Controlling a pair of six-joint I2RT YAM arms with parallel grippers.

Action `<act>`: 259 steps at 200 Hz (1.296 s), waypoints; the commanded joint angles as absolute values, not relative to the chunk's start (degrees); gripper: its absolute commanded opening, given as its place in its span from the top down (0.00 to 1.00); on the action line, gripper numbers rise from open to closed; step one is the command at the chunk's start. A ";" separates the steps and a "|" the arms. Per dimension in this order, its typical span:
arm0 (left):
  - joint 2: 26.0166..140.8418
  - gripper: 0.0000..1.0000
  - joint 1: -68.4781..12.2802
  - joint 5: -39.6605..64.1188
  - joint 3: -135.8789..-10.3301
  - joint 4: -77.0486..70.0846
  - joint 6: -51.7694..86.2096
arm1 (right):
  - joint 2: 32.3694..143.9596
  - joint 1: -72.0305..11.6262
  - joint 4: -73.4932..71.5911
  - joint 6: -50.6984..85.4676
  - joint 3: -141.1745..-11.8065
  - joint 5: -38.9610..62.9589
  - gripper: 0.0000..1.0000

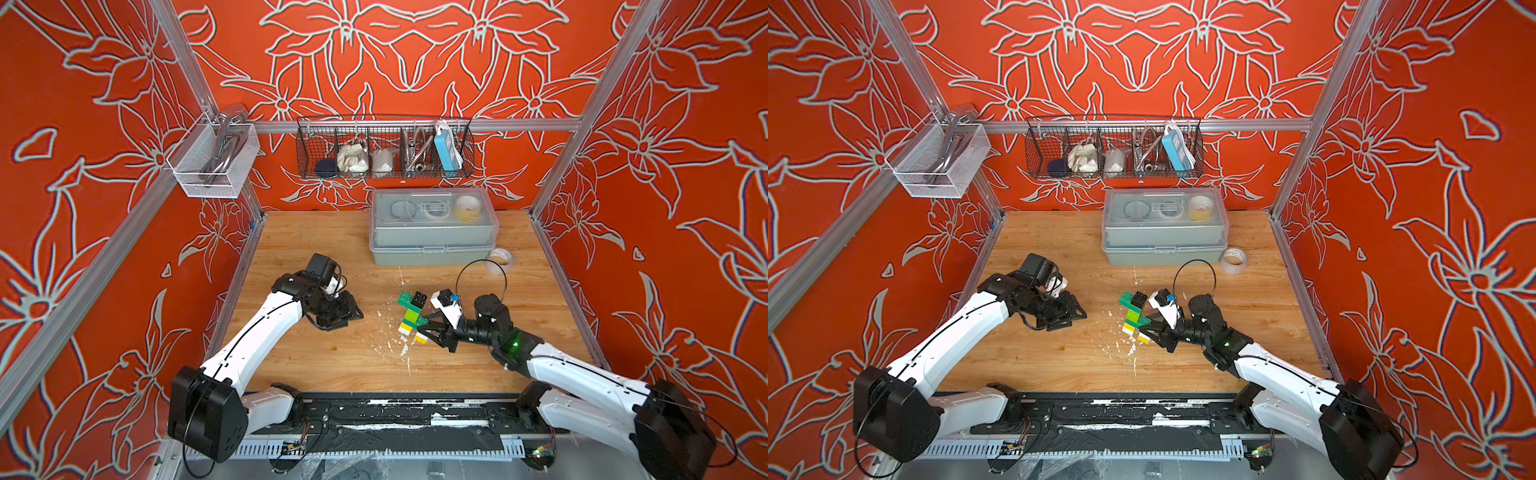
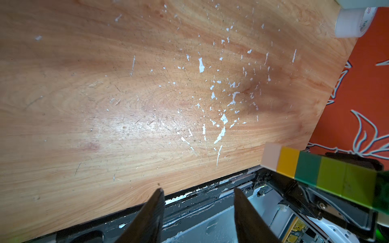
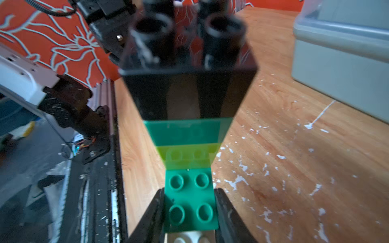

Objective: Assemble a giraffe with lego
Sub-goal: Adjust the lego brick at the center of the board.

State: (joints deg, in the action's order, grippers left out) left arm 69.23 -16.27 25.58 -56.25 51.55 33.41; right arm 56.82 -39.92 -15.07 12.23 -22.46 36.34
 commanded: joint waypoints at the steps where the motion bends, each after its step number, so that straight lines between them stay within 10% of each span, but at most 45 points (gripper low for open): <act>1: 67.29 0.48 -15.82 24.02 -57.82 53.40 31.83 | 55.44 -37.57 -14.23 23.24 -22.15 47.10 0.63; 64: 65.18 0.48 -15.81 22.10 -59.23 56.15 29.11 | 66.64 -32.35 -19.03 32.05 -24.98 61.35 0.64; 259: 69.58 0.47 -22.59 15.54 -66.65 58.06 25.87 | 94.32 -32.64 -24.81 35.32 -31.11 62.92 0.64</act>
State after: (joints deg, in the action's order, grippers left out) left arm 68.79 -20.69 18.55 -64.95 55.81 27.00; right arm 92.60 -32.67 -21.47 33.52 -28.75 60.66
